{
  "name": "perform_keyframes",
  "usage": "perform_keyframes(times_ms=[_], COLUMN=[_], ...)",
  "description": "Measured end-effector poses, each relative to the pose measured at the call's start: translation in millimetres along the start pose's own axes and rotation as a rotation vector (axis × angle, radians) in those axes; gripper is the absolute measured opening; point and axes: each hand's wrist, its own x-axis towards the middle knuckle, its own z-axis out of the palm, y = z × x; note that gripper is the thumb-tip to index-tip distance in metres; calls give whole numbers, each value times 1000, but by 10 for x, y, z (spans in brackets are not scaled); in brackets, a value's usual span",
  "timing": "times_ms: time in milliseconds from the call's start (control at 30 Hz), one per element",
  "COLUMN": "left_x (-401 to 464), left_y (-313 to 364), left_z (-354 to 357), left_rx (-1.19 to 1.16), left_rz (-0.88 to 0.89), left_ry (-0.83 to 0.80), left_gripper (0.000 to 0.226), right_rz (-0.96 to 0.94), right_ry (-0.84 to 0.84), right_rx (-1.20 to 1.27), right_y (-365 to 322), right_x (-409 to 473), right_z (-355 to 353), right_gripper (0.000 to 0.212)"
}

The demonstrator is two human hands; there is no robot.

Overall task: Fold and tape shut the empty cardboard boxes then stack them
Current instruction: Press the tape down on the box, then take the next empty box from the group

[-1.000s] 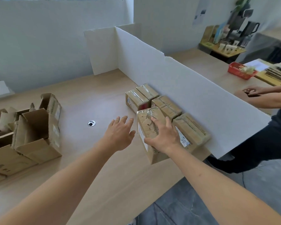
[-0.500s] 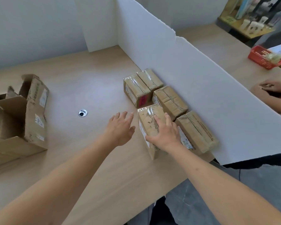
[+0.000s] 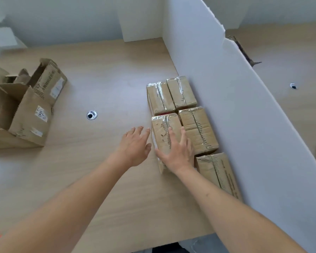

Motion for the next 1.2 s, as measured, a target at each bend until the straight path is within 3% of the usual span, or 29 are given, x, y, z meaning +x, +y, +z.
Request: perform_keyframes(times_ms=[267, 533, 800, 1200], left_x=[184, 45, -439, -1416], left_y=[141, 125, -186, -1333], left_z=[42, -90, -424, -724], left_rx=[-46, -71, -69, 2], left_rz=[-58, -89, -177, -243], left_ry=[19, 61, 177, 327], left_gripper=[63, 63, 62, 59], right_rz=[-104, -261, -512, -650], right_ry=[6, 13, -101, -138], right_rx=[-59, -18, -29, -19], right_y=[73, -48, -608, -1971], right_x=[193, 300, 191, -326], right_z=[138, -120, -540, -550], right_gripper=[91, 51, 54, 51])
